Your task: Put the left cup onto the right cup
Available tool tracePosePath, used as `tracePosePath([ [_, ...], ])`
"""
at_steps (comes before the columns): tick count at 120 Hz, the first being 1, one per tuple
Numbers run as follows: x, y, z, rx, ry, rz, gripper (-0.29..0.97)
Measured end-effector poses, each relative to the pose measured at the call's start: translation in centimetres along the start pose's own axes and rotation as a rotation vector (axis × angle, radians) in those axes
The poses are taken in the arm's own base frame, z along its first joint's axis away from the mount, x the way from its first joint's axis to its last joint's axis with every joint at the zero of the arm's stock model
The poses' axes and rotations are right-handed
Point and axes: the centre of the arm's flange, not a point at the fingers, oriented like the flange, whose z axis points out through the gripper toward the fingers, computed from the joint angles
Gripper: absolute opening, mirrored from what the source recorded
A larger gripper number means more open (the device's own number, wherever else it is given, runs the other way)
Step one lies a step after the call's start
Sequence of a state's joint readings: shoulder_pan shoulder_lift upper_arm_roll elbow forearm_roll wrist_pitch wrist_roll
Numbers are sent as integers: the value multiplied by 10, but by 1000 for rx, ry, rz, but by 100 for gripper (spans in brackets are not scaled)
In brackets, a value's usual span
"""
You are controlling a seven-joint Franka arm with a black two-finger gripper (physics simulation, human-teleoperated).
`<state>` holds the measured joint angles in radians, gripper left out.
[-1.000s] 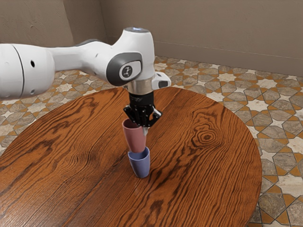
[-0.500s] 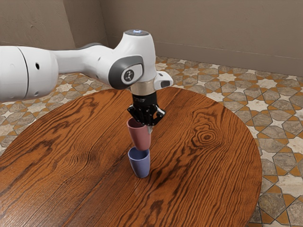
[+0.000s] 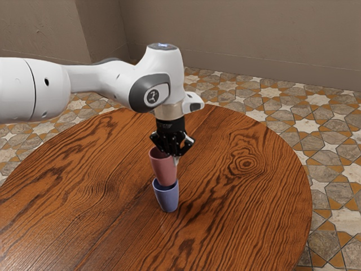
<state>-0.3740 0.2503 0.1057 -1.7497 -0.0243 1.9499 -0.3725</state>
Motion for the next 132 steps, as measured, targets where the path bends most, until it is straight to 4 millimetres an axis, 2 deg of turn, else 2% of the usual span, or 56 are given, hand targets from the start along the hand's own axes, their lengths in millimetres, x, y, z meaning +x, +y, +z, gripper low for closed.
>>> tracePosePath([
  [56,-2,-6,11,5,-17,-19,-10],
  [112,-1,-6,12,4,-12,-26,-10],
  [122,0,-6,15,5,-16,-27,-6],
  [132,0,-5,16,2,-19,-28,11],
])
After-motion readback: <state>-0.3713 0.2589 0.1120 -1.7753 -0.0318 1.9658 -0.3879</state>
